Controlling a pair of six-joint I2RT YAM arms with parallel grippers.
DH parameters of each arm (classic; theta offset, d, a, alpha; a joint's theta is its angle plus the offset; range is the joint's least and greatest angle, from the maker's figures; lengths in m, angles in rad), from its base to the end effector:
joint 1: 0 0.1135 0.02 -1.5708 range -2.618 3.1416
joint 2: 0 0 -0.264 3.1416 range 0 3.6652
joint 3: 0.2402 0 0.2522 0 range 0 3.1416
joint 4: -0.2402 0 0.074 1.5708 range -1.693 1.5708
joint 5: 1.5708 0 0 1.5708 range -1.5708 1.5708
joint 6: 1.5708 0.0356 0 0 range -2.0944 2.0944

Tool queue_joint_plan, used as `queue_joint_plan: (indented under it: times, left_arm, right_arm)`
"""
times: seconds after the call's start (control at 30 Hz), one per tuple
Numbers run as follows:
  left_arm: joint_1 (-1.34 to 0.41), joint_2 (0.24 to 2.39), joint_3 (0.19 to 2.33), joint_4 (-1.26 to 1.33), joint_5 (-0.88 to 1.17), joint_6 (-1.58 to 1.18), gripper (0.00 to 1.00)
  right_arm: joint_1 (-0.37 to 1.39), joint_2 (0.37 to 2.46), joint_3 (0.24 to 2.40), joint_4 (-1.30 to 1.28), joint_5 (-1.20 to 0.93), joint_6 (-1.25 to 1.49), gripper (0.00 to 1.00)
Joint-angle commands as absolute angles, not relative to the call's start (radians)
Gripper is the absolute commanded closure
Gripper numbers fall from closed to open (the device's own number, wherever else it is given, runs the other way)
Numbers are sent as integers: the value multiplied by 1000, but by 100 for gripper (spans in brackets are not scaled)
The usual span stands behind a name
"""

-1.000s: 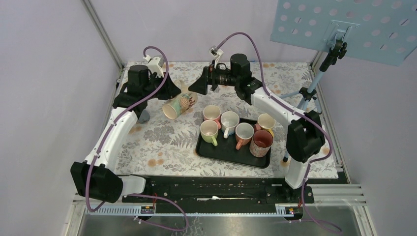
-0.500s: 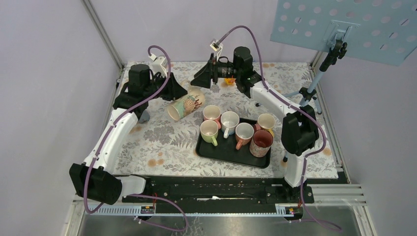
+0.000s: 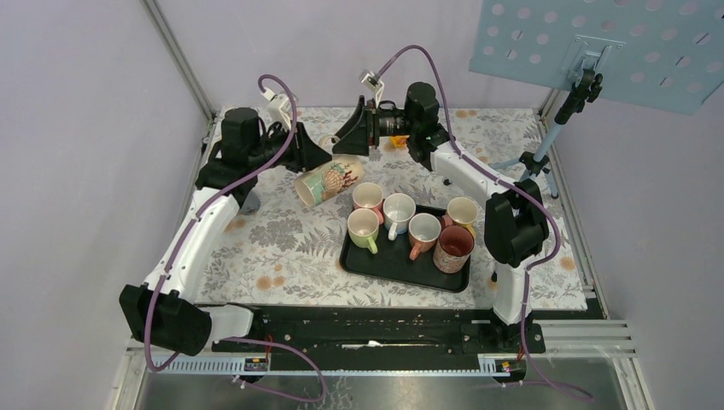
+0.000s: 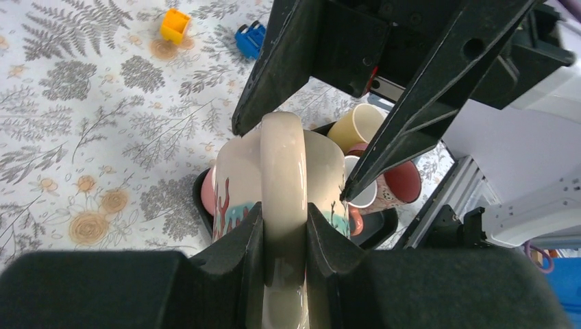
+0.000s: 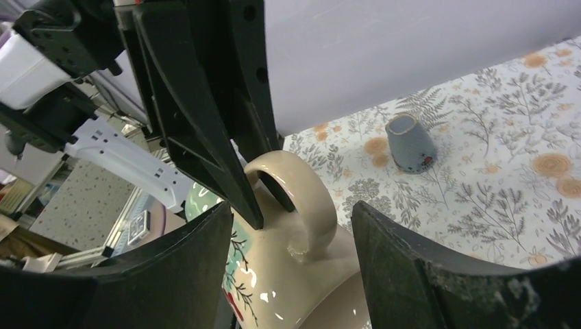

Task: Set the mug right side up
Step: Turn over the cup at the center of the board.

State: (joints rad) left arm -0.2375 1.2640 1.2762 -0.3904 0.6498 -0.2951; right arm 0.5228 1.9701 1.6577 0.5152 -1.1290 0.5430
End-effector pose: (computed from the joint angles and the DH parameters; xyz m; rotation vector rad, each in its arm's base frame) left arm 0.2667 -0.0867 0.3904 0.3883 1.9561 -0.9790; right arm 0.3839 0.2583 0.3565 -1.0390 1.3660 1.5839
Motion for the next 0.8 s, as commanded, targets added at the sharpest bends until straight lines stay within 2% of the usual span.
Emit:
queue_joint_plan:
  times: [0.0, 0.2, 0.53, 0.77]
  left_arm:
    - [-247, 1216, 1365, -223, 758, -322, 100]
    - [-248, 1215, 1369, -200, 810, -326, 100]
    - [-248, 1222, 1371, -148, 855, -340, 100]
    - [-249, 1205, 1357, -165, 853, -326, 100]
  right_arm:
    - [525, 1968, 1674, 721, -1216, 669, 30]
    - [524, 1959, 1644, 921, -1262, 838, 37]
    - [522, 1895, 1584, 971, -1261, 862, 49]
    - [523, 1893, 1542, 1135, -1268, 989, 59]
